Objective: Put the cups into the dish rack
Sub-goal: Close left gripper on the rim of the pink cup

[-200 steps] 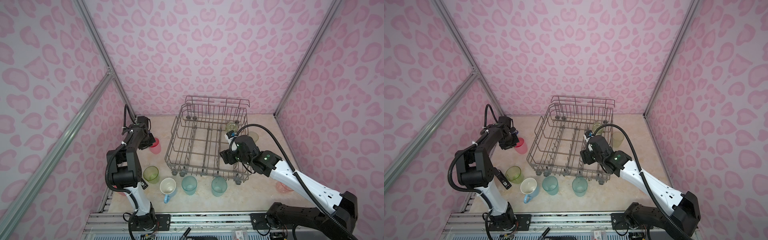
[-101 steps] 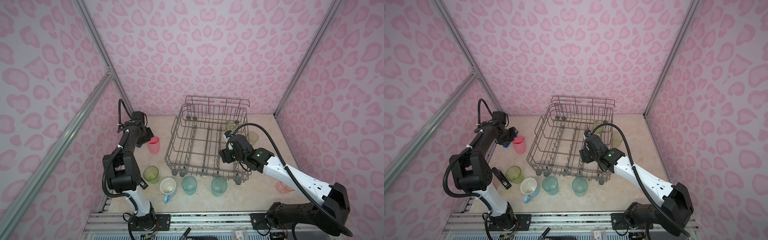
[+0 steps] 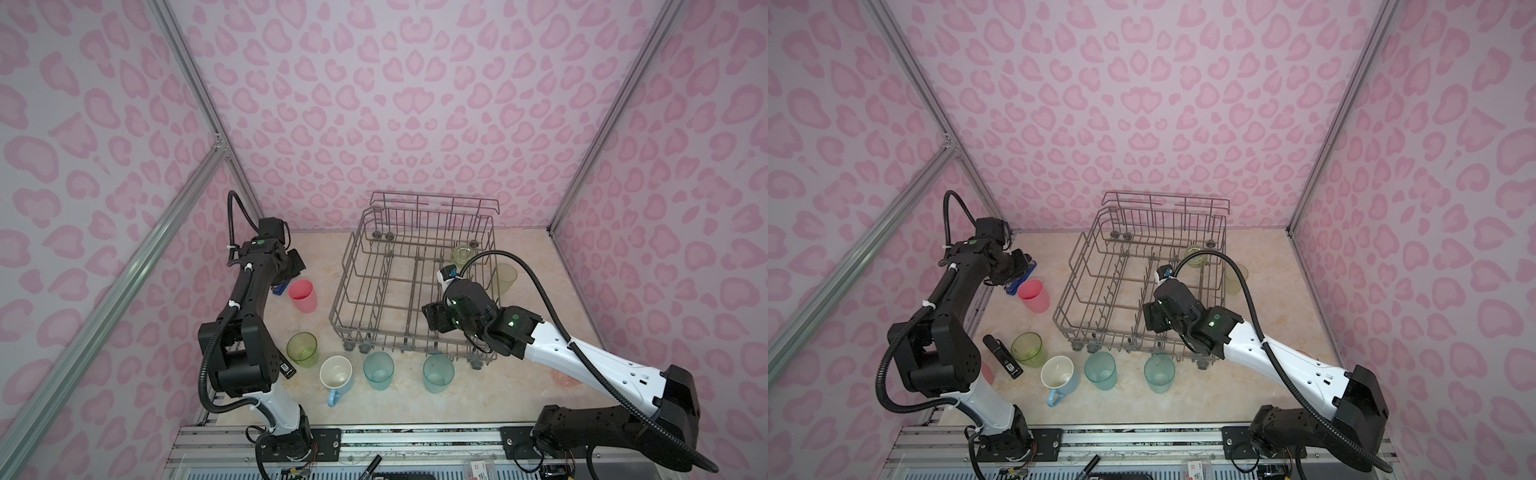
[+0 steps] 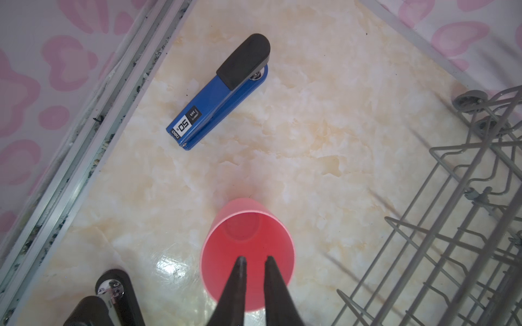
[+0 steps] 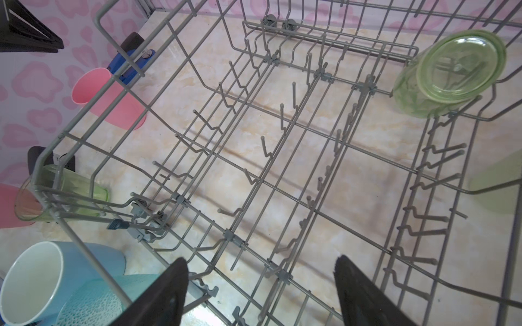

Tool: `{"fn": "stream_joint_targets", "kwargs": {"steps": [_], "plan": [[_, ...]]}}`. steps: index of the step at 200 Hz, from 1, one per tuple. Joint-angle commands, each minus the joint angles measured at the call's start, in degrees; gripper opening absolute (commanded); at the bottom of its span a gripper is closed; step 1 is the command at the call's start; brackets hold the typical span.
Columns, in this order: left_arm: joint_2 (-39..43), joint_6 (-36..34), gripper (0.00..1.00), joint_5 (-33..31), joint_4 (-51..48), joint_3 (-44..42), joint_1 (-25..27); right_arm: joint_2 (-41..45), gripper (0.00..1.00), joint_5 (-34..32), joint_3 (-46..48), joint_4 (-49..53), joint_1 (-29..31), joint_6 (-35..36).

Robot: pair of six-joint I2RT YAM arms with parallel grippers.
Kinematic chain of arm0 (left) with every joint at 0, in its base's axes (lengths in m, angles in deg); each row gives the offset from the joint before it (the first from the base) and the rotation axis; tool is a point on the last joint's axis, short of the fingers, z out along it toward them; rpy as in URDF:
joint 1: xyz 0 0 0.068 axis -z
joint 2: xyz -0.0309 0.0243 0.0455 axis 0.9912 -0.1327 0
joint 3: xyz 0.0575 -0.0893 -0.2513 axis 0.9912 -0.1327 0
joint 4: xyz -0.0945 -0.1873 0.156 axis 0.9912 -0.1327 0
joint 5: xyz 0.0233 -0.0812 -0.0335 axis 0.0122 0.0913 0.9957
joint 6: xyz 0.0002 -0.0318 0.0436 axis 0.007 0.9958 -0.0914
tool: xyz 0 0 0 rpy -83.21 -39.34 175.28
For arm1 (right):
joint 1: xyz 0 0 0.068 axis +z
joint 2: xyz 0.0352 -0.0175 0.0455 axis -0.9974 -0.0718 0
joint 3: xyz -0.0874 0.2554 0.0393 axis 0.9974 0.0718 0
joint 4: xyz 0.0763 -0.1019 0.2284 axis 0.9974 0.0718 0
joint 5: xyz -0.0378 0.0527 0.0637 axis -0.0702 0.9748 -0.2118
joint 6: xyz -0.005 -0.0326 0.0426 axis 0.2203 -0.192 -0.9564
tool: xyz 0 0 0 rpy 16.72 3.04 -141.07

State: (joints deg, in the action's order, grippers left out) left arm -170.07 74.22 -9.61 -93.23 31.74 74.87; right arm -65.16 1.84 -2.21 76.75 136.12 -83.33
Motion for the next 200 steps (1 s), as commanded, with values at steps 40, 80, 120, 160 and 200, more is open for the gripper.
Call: {"fn": "stream_joint_targets", "kwargs": {"steps": [40, 80, 120, 160, 200], "plan": [[4.9, 0.2, 0.44, -4.4, -0.1, -7.6, -0.1, 1.3, 0.83, -3.9, -1.3, 4.1, 1.2, 2.4], [4.1, 0.3, 0.45, -3.4, 0.1, -12.2, -0.1, 1.8, 0.83, -3.0, -0.2, 3.1, 0.8, 3.7], [0.2, 0.9, 0.39, -4.4, 1.9, -12.0, -0.1, 2.1, 0.83, -1.7, 1.0, 1.4, 0.1, 4.3], [-3.6, 0.8, 0.19, -5.8, 4.2, -11.4, -0.1, 3.5, 0.83, -1.7, 3.0, 0.1, -0.2, 3.7], [-2.5, 0.8, 0.04, -6.1, 4.4, -11.4, -0.1, 3.5, 0.83, -1.8, 3.4, -0.1, -0.3, 3.0]]}}
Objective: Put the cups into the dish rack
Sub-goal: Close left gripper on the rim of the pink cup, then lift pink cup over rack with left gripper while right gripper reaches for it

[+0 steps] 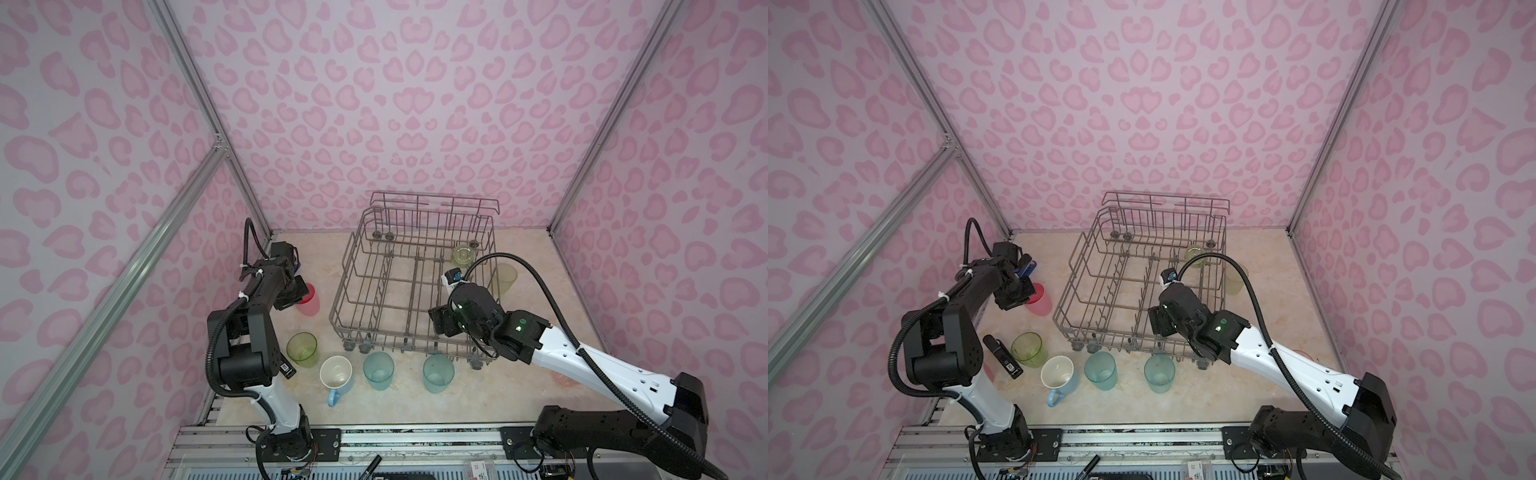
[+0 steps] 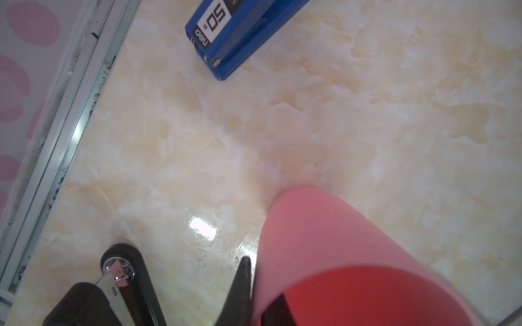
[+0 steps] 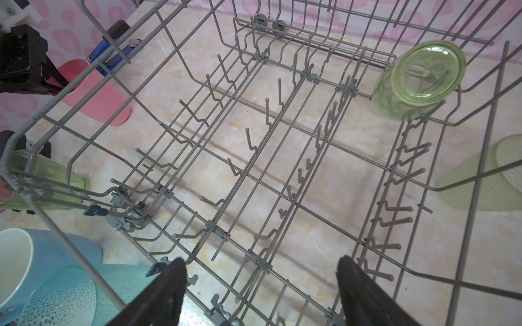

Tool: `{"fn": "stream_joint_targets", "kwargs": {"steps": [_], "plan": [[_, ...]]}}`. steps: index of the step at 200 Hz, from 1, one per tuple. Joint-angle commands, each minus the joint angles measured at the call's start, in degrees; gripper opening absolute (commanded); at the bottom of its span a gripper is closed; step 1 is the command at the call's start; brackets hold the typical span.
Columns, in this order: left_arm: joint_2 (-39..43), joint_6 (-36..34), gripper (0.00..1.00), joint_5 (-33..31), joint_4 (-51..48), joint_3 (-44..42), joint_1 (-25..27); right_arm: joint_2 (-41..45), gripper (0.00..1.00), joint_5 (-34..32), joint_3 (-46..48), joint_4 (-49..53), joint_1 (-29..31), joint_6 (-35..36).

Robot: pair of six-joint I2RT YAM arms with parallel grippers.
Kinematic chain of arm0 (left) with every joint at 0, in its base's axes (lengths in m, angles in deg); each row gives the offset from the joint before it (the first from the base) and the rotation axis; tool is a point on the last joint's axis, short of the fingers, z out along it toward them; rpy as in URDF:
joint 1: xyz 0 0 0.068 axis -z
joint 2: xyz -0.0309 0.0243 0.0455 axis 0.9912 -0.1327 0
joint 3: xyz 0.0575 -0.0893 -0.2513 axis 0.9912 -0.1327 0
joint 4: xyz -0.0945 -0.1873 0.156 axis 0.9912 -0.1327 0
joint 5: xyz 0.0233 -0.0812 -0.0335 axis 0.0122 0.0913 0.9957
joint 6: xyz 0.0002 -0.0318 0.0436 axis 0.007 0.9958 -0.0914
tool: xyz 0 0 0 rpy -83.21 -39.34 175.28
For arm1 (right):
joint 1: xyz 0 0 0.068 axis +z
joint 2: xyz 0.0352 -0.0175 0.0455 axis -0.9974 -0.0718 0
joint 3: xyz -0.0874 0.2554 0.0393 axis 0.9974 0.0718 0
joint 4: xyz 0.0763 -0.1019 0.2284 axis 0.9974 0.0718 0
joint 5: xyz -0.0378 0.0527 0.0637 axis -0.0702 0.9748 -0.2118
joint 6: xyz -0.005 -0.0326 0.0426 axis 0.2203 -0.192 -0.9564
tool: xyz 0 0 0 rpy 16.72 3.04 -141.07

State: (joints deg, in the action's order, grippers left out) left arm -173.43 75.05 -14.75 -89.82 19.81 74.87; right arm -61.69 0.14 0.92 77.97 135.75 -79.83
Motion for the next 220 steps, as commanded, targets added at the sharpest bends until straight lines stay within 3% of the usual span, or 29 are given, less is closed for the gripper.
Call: {"fn": "stream_joint_targets", "kwargs": {"steps": [1, 55, 98, 137, 169, 220], "plan": [[1.0, 0.0, 0.04, -1.0, 1.0, 0.6, -0.1, 0.0, 0.83, -0.2, 0.2, -1.3, 0.1, -0.6], [8.1, 1.2, 0.03, -0.1, 0.9, 1.0, -0.1, -2.3, 0.83, 0.5, -2.8, -0.8, 0.0, -1.3], [13.0, 3.2, 0.03, 5.4, -0.2, 9.2, -0.1, -3.4, 0.85, 2.0, -4.1, -2.4, -0.1, -5.0], [17.8, 7.0, 0.03, 16.8, 3.0, 11.2, -0.1, -3.8, 0.87, 2.7, -4.9, -4.5, 0.0, -8.4], [22.3, 12.8, 0.03, 28.3, 9.9, 7.7, -0.1, -3.3, 0.93, 4.0, -6.0, -6.9, -0.6, -11.6], [27.0, 23.9, 0.04, 43.7, 26.6, -2.7, 2.8, -4.9, 0.97, 14.5, -8.0, -15.9, -6.4, -22.7]]}}
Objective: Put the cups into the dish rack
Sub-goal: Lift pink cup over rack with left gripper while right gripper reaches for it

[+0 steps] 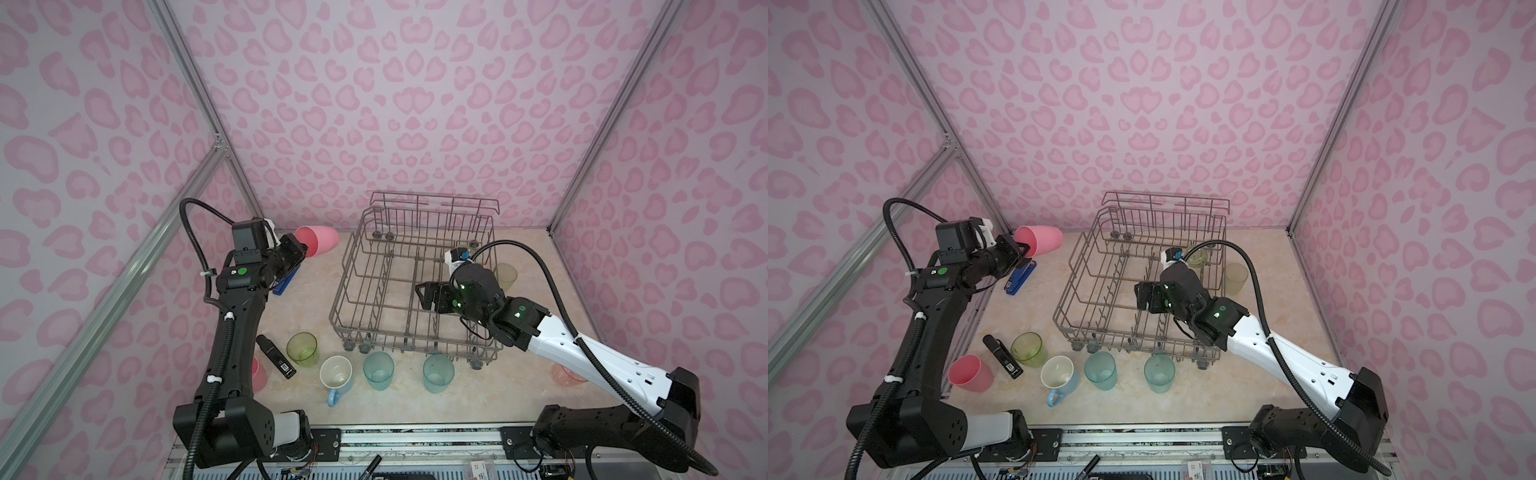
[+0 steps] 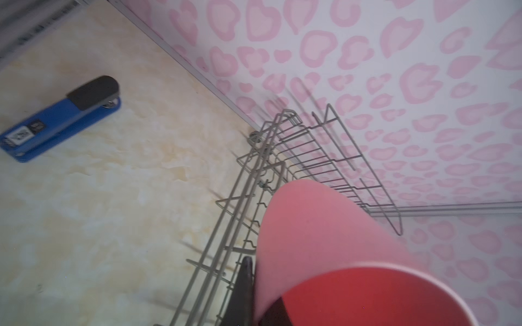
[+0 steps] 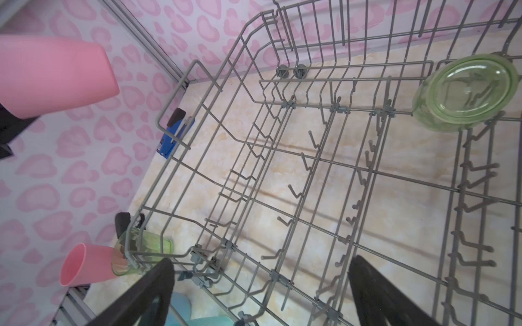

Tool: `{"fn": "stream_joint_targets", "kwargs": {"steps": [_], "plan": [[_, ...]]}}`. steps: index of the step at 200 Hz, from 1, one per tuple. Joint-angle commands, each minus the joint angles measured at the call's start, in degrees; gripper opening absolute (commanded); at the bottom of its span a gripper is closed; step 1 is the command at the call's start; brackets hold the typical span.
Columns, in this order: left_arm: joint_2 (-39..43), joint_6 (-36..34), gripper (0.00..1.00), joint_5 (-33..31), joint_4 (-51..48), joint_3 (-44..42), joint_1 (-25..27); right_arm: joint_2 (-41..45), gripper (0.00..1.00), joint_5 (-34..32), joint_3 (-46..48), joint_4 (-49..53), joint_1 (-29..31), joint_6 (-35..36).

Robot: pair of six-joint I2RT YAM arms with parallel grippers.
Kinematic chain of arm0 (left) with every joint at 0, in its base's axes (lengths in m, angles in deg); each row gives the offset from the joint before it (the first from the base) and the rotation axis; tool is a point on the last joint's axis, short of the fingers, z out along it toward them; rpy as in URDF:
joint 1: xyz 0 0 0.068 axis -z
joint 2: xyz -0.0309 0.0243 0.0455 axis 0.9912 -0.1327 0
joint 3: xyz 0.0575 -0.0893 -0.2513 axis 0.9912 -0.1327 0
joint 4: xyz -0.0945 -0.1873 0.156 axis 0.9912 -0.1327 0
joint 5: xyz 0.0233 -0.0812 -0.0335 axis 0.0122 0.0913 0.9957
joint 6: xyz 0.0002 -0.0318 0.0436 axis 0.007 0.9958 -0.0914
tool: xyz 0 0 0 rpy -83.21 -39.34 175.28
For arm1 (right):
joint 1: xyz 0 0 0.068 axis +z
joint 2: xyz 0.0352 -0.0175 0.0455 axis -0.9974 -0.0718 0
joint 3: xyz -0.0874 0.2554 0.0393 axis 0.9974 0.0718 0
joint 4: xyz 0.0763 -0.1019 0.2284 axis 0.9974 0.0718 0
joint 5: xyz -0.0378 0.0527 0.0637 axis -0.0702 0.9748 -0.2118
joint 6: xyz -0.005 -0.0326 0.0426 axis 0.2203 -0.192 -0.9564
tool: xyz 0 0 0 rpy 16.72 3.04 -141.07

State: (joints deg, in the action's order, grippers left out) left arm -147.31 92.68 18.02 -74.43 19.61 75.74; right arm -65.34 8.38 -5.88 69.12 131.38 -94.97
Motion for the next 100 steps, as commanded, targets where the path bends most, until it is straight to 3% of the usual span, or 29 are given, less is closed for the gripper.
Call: {"fn": "stream_joint_targets", "kwargs": {"steps": [1, 57, 100], "plan": [[0.9, 6.4, 0.04, 11.0, 11.4, -2.5, 2.0, -1.3, 0.97, 6.4, -1.3, -7.2, -2.1, -7.7], [1.2, 12.4, 0.04, 12.9, 25.7, -7.9, 11.8, -4.0, 0.98, 11.0, -3.5, -16.5, -7.0, -22.8], [-1.8, 20.3, 0.04, 12.9, 42.6, -13.4, 18.2, -4.6, 0.97, 8.4, -2.8, -21.3, -9.7, -34.8]]}}
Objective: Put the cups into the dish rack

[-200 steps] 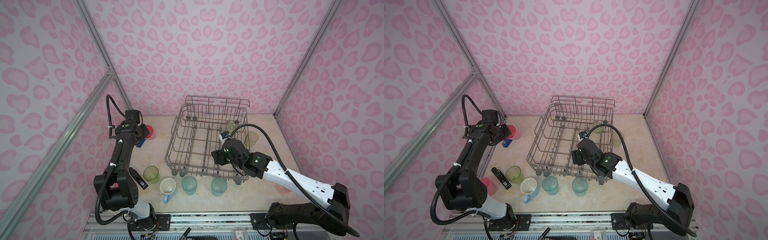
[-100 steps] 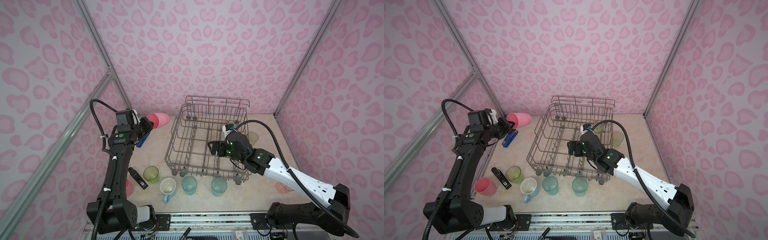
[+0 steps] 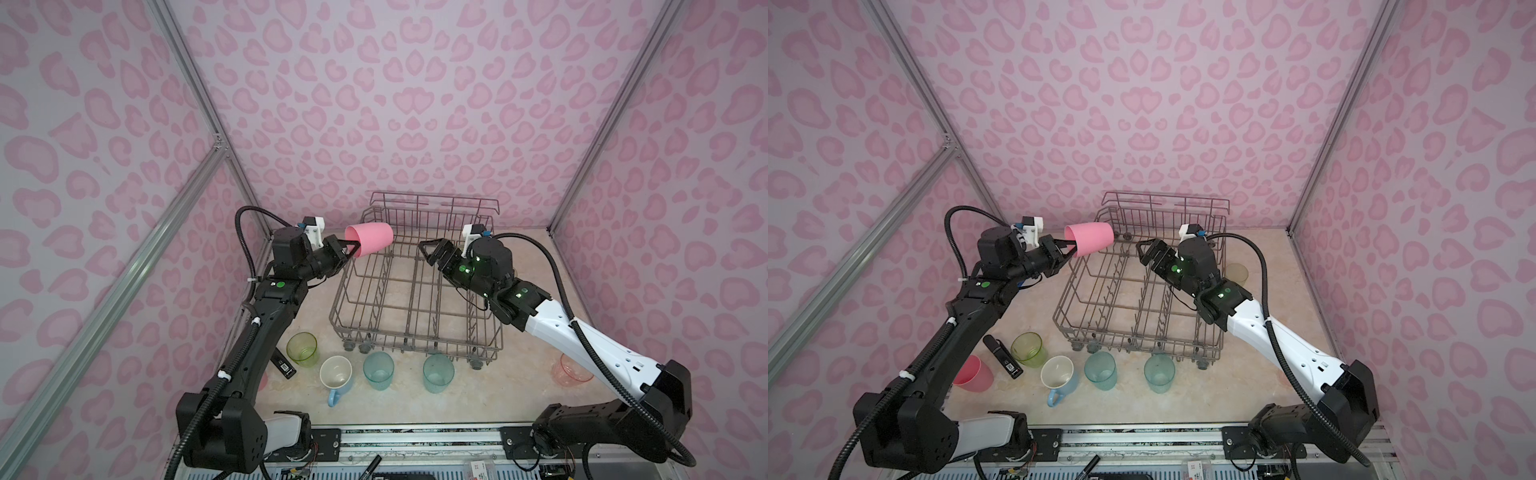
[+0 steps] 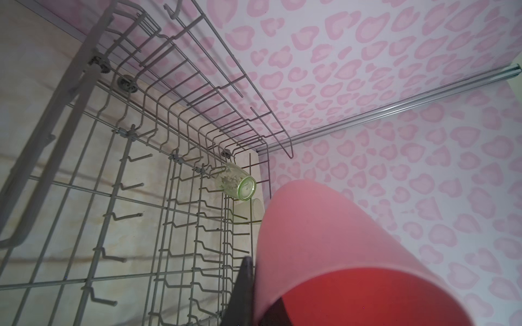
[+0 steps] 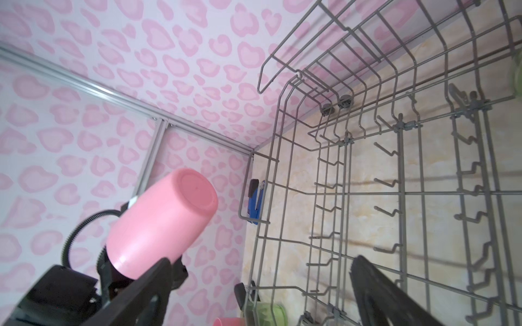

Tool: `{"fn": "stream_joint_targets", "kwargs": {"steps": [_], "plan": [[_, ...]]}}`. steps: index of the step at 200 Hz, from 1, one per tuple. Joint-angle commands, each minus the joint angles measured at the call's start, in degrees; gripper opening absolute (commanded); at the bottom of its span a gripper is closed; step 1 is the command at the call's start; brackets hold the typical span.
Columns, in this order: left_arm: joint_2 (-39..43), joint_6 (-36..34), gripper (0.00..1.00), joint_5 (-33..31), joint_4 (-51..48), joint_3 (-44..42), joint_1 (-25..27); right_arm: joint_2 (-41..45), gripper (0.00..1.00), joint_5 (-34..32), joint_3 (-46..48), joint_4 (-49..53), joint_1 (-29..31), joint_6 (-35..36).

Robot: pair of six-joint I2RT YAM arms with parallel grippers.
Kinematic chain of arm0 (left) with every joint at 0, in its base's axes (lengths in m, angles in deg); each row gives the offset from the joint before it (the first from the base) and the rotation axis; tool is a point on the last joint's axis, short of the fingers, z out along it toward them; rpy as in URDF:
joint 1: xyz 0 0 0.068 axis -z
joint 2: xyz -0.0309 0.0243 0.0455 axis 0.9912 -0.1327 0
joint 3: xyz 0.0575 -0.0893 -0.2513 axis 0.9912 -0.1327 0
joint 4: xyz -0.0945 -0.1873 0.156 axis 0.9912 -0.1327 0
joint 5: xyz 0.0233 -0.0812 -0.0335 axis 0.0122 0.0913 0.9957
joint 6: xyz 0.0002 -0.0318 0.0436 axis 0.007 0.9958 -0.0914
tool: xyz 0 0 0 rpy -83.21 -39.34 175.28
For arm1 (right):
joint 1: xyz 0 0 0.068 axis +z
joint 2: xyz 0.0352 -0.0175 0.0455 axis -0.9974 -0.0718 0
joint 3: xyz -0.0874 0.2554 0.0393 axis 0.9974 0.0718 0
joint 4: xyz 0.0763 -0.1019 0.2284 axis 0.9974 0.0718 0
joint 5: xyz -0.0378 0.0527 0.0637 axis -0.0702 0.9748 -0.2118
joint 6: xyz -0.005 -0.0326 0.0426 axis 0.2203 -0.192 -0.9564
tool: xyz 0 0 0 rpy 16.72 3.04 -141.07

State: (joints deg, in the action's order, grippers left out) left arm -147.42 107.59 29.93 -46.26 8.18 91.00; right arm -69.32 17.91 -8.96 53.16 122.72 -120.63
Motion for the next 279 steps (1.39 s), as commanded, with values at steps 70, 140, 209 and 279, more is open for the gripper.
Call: {"fn": "stream_joint_targets", "kwargs": {"steps": [70, 140, 209, 279], "plan": [[-7.1, 8.5, 0.04, 0.2, 26.9, -2.9, 10.7, -5.0, 0.95, 4.3, -3.2, -9.0, -4.4, -21.6], [-10.8, 9.7, 0.04, -0.5, 31.5, -2.3, 15.5, -6.7, 0.92, 6.6, -1.8, -14.4, -4.8, -28.6], [-12.8, 9.6, 0.05, -1.2, 32.3, -2.2, 16.6, -4.7, 0.86, 4.2, -0.4, -14.1, -4.8, -28.7], [-12.8, 8.4, 0.13, -1.4, 31.6, -2.4, 16.7, -4.1, 0.59, 2.2, -0.2, -13.7, -4.7, -27.5]]}}
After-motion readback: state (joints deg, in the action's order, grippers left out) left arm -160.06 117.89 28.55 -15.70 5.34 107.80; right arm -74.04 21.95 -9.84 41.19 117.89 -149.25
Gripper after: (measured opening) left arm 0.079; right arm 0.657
